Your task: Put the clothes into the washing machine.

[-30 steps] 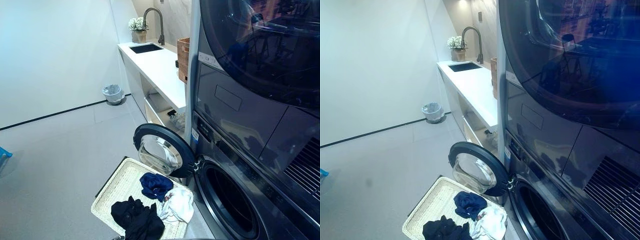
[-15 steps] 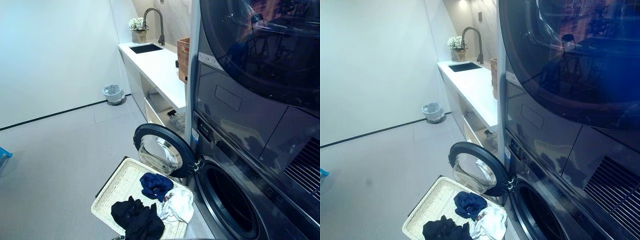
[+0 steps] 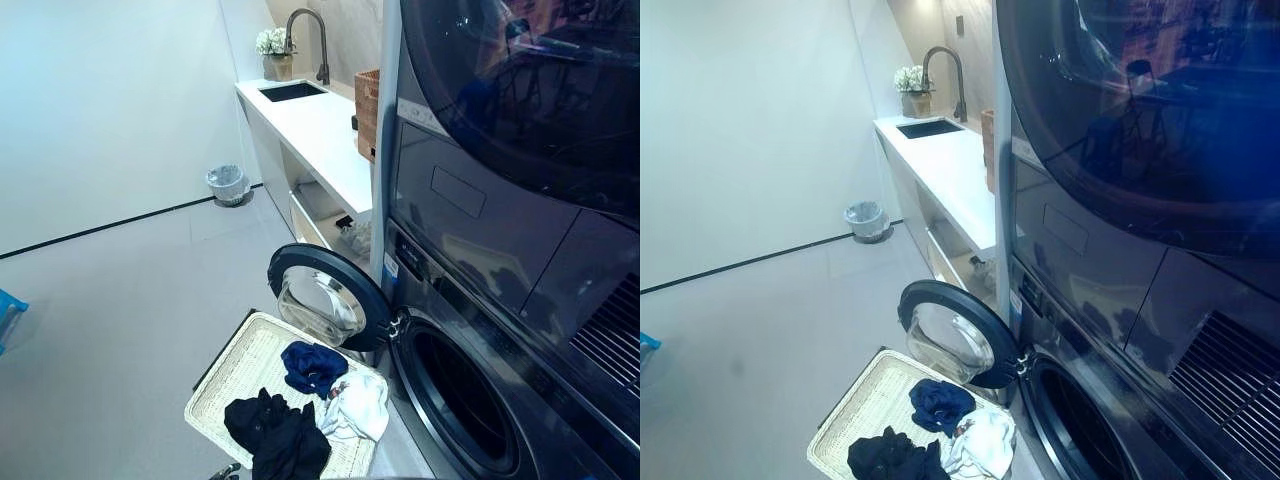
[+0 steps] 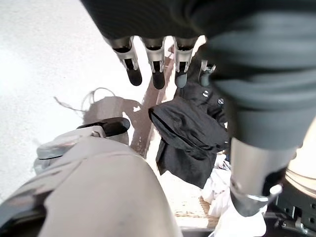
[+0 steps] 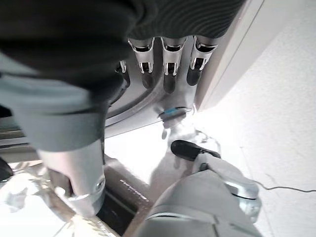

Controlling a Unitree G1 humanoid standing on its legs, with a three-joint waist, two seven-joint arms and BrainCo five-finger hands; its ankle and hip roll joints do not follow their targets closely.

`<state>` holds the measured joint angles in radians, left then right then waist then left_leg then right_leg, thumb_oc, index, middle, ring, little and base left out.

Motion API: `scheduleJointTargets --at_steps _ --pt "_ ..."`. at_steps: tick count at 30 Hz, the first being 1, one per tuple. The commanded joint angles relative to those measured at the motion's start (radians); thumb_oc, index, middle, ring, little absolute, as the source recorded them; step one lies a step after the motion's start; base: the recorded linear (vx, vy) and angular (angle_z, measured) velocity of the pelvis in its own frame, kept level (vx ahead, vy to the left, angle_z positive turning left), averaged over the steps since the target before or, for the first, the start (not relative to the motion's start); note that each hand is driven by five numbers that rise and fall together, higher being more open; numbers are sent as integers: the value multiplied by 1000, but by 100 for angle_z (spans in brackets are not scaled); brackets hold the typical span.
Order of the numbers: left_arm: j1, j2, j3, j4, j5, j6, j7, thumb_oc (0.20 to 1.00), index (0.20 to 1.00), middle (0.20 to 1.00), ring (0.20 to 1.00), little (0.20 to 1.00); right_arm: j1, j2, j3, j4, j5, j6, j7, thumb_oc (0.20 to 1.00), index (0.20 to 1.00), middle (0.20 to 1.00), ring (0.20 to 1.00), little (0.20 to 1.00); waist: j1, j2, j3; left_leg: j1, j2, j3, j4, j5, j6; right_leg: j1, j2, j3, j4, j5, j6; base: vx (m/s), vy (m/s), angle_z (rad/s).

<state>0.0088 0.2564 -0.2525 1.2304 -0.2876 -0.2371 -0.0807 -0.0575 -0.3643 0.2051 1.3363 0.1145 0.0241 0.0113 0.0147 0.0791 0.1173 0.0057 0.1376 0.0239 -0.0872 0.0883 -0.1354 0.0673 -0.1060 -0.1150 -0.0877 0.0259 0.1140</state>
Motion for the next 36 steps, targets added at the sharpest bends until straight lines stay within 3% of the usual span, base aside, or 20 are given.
scheduleJointTargets --at_steps 1,4,6,7,10,11,12,13,14,18,22,25,36 --pt "-184 63 46 -44 -82 -126 135 1000 1000 1000 1000 1000 -158 -7 -19 18 75 -21 -50 1000 1000 1000 1000 1000 21 -56 166 -32 -37 11 0 -33 44 -112 -44 23 18 56 16 -149 3 2" --pt "-233 83 69 -101 -87 -167 237 1000 1000 1000 1000 1000 -198 -19 -14 11 112 -30 -69 1000 1000 1000 1000 1000 25 -50 209 -80 -47 0 0 -24 45 -158 -42 23 20 66 13 -175 -5 9" --pt "-304 126 91 -173 -82 -214 381 1000 1000 1000 1000 1000 -269 -51 -23 3 173 -28 -88 1000 1000 1000 1000 1000 33 -44 261 -140 -62 -19 0 -15 49 -221 -42 18 33 74 11 -181 -10 11" --pt "-305 126 91 -173 -80 -214 382 1000 1000 1000 1000 1000 -271 -51 -23 4 174 -28 -88 1000 1000 1000 1000 1000 32 -43 261 -142 -62 -19 0 -15 49 -223 -42 18 35 74 11 -127 -21 8" --pt "-381 161 109 -249 -7 -253 569 1000 1000 1000 1000 1000 -332 -83 -25 -6 232 -27 -98 1000 1000 1000 1000 1000 43 -45 306 -187 -71 -34 0 -11 52 -277 -43 11 59 74 12 -90 -24 5" --pt "-384 161 110 -252 -1 -253 580 1000 1000 1000 1000 1000 -336 -84 -25 -5 234 -27 -98 1000 1000 1000 1000 1000 43 -46 308 -189 -72 -34 0 -10 52 -280 -43 11 62 74 12 -95 -27 5" --pt "-424 178 108 -287 43 -271 674 1000 1000 1000 1000 1000 -365 -95 -18 -11 258 -31 -102 1000 1000 1000 1000 1000 47 -49 332 -212 -73 -36 0 -2 52 -315 -44 11 79 77 14 -62 -19 3" --pt "-432 180 107 -291 61 -281 702 1000 1000 1000 1000 1000 -371 -98 -17 -13 264 -32 -102 1000 1000 1000 1000 1000 48 -50 336 -217 -74 -37 0 0 52 -322 -44 11 83 77 14 -135 -63 0" --pt "-481 206 94 -329 175 -287 815 1000 1000 1000 1000 1000 -398 -105 -5 -31 287 -30 -107 1000 1000 1000 1000 1000 53 -64 368 -254 -73 -37 22 9 48 -365 -43 10 119 75 12 -93 -54 0" --pt "-586 265 29 -402 413 -252 948 1000 1000 1000 1000 1000 -429 -116 15 -59 312 -36 -110 1000 1000 1000 1000 1000 49 -85 403 -359 -78 -38 111 -2 44 -461 -42 7 189 71 11 -103 -67 1" --pt "-666 318 -63 -445 645 -203 978 1000 1000 1000 1000 1000 -446 -132 27 -81 317 -34 -108 1000 1000 1000 1000 1000 41 -100 403 -466 -85 -44 184 -10 44 -558 -42 1 242 71 15 -52 -17 1" --pt "-738 365 -150 -439 730 -180 948 1000 1000 1000 1000 1000 -468 -149 32 -87 313 -35 -102 1000 1000 1000 1000 1000 27 -101 403 -544 -92 -44 231 -14 49 -637 -40 7 284 72 19 -53 27 6" --pt "-926 445 -416 -367 774 -131 740 1000 1000 1000 1000 1000 -560 -218 64 -99 319 -34 -82 1000 1000 1000 1000 1000 -19 -87 403 -744 -101 -30 346 -22 54 -836 -15 35 377 72 12 -24 51 0"
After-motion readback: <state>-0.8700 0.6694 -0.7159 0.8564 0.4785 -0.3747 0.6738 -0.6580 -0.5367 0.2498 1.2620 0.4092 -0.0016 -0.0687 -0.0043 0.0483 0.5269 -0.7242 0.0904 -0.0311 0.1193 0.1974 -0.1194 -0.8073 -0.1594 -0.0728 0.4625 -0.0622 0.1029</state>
